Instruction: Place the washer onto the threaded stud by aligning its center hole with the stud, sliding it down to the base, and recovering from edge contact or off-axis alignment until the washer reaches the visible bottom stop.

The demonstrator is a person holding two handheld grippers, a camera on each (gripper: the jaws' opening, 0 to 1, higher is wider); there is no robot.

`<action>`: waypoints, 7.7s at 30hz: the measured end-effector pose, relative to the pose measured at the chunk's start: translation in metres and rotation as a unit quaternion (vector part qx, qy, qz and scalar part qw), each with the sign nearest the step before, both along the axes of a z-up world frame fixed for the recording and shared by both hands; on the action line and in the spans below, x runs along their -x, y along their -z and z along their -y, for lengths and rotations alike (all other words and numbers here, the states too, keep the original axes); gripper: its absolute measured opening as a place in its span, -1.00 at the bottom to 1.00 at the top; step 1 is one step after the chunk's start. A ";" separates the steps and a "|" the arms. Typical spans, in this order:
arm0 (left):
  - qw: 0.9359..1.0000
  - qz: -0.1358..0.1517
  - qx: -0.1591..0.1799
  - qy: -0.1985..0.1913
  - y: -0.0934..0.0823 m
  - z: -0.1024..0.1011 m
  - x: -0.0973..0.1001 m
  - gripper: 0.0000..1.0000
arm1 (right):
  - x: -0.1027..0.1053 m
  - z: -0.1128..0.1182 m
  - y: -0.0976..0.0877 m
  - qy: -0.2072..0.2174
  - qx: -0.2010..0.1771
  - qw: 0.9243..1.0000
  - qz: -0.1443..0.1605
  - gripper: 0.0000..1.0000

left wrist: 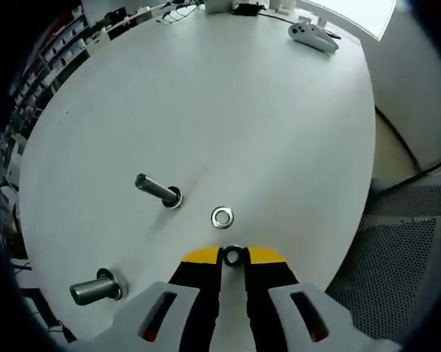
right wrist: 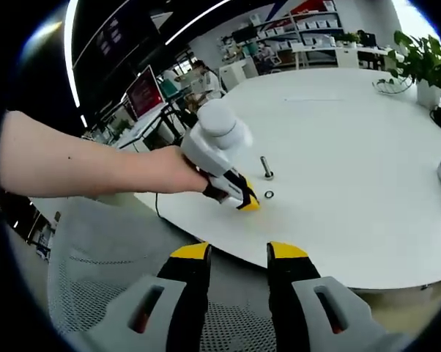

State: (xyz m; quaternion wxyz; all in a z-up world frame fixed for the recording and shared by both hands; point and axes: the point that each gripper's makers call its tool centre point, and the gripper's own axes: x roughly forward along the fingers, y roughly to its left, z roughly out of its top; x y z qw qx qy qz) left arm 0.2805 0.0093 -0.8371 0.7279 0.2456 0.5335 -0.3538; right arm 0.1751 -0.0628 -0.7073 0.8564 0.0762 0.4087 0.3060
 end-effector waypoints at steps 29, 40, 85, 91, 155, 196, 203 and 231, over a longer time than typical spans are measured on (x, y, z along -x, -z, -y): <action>0.996 0.009 -0.031 0.084 0.000 0.003 0.008 -0.85 | -0.001 -0.002 -0.001 -0.002 -0.005 1.000 0.000 -0.39; 0.999 -0.007 0.004 0.048 0.000 0.002 0.007 -0.92 | -0.001 -0.001 -0.002 0.002 -0.007 1.000 0.000 -0.39; 0.997 -0.012 -0.042 0.062 0.001 -0.019 0.019 -0.74 | 0.000 -0.004 -0.004 -0.003 -0.015 1.000 0.002 -0.39; 0.997 -0.014 -0.041 0.063 0.000 -0.019 0.018 -0.76 | 0.000 -0.004 -0.004 -0.003 -0.015 1.000 0.002 -0.39; 0.997 0.069 -0.004 0.038 -0.056 0.000 -0.067 -0.83 | 0.001 -0.005 -0.004 -0.005 -0.016 1.000 0.001 -0.40; 1.000 0.030 -0.002 0.007 -0.017 0.003 -0.052 -0.63 | 0.002 -0.007 -0.005 -0.019 -0.019 1.000 0.002 -0.40; 0.999 0.015 0.025 -0.025 -0.015 0.011 -0.036 -0.57 | 0.001 -0.008 -0.005 -0.020 -0.020 1.000 0.005 -0.40; 1.000 0.025 0.001 0.003 -0.001 0.019 -0.024 -0.80 | 0.001 -0.007 -0.006 -0.016 -0.019 1.000 0.007 -0.40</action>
